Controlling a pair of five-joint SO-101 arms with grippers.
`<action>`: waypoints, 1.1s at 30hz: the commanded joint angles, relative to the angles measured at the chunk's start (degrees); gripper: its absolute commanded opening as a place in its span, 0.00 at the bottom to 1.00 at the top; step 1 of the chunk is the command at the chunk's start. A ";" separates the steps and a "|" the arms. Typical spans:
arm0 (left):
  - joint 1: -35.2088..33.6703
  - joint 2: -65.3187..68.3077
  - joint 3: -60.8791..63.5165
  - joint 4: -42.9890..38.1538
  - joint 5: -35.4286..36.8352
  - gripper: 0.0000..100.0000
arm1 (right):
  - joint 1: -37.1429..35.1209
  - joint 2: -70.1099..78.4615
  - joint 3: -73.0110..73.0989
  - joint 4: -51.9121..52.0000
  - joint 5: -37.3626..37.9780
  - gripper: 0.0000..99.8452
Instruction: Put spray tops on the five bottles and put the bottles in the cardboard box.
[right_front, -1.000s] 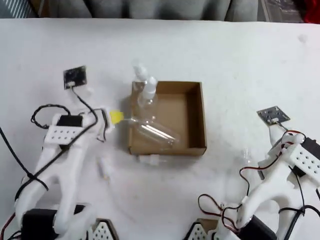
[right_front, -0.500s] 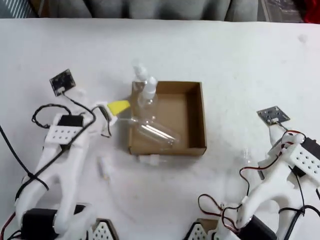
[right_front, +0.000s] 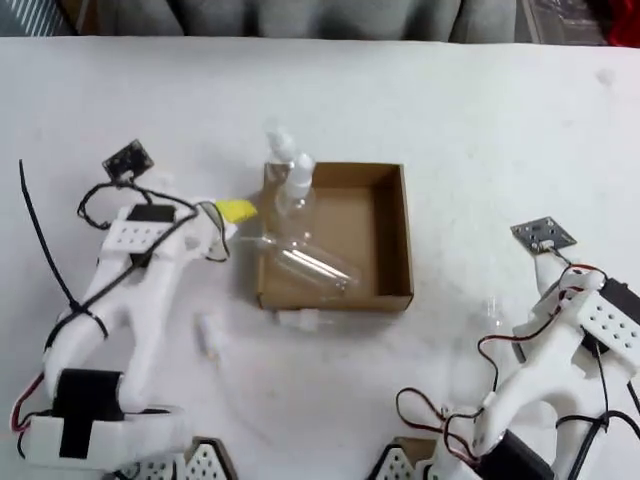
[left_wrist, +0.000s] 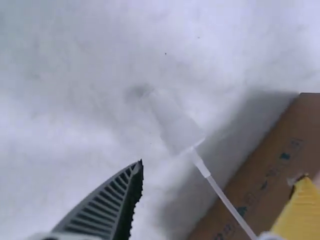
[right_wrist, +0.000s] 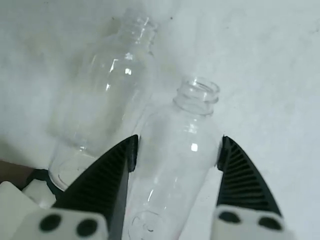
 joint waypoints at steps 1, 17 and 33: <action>-0.22 -0.40 -4.22 0.79 0.88 0.41 | -0.84 -1.80 -0.09 -1.80 0.62 0.17; -1.19 5.58 -13.10 9.49 0.88 0.41 | -0.84 -2.15 -0.44 -1.80 0.62 0.17; -6.29 22.46 -30.86 20.57 0.97 0.41 | -0.84 -1.89 -0.35 -1.80 0.70 0.17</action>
